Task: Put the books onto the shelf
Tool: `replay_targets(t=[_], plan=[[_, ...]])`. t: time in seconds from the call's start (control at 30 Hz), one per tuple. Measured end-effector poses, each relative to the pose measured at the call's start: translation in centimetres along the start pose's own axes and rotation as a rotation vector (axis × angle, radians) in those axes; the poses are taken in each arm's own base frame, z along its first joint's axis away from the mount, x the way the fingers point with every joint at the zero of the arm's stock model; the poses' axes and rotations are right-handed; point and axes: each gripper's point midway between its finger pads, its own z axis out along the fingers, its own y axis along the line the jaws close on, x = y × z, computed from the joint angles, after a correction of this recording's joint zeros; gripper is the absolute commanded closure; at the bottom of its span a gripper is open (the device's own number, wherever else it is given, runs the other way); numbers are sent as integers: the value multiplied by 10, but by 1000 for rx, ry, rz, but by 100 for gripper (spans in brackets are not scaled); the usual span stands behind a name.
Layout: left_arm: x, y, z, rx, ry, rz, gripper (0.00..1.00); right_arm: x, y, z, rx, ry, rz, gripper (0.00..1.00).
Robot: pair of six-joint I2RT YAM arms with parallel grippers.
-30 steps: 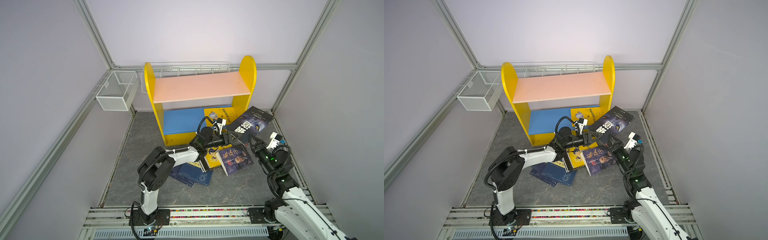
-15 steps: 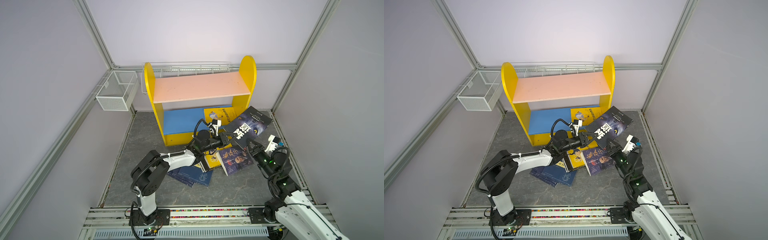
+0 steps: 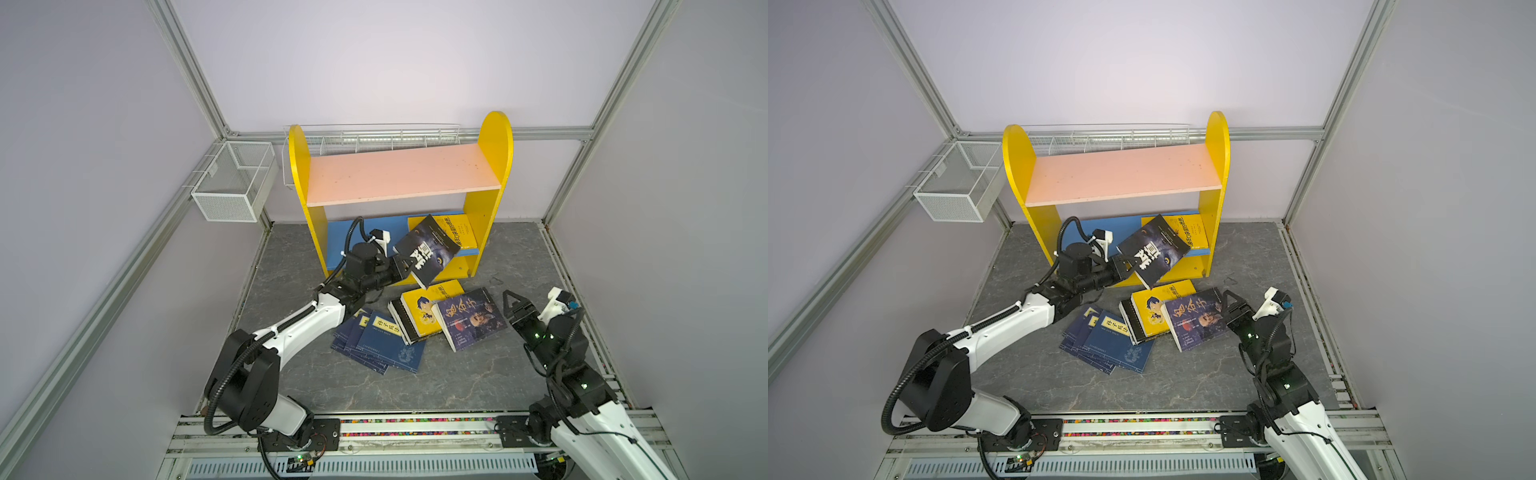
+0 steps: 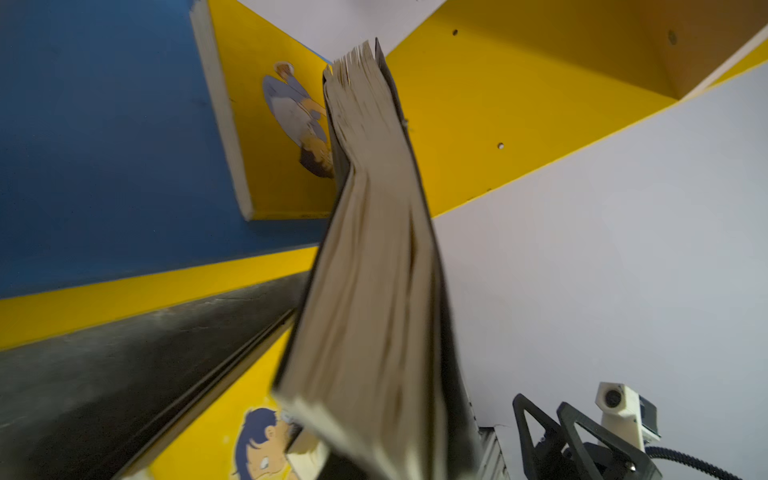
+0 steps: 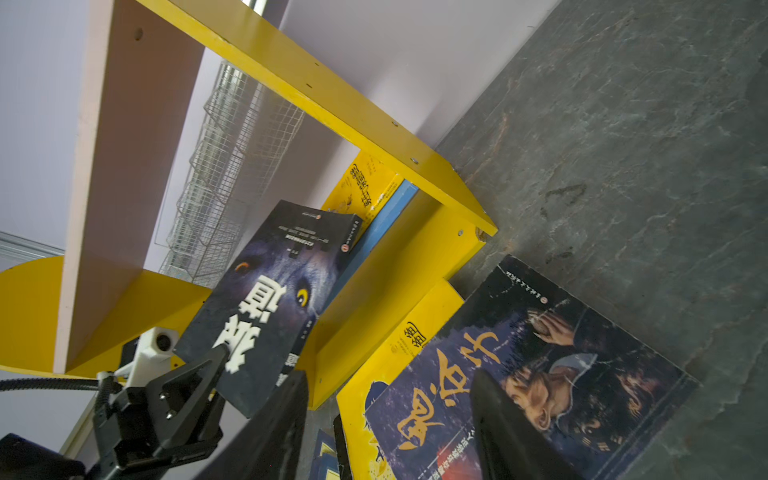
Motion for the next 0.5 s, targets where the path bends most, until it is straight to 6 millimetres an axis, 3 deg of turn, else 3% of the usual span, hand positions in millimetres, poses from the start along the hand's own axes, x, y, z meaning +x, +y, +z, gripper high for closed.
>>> replay_targets(t=[0.2,0.33,0.5], plan=[[-26,-13,-3,-25,45,127,100,4,-8,1,37,15,-17,35],[-36,-24,11,7,89,191,100,6,-11,3,50,24,-35,35],[-41,-12,39,2,165,214,100,7,-11,3,50,28,-48,35]])
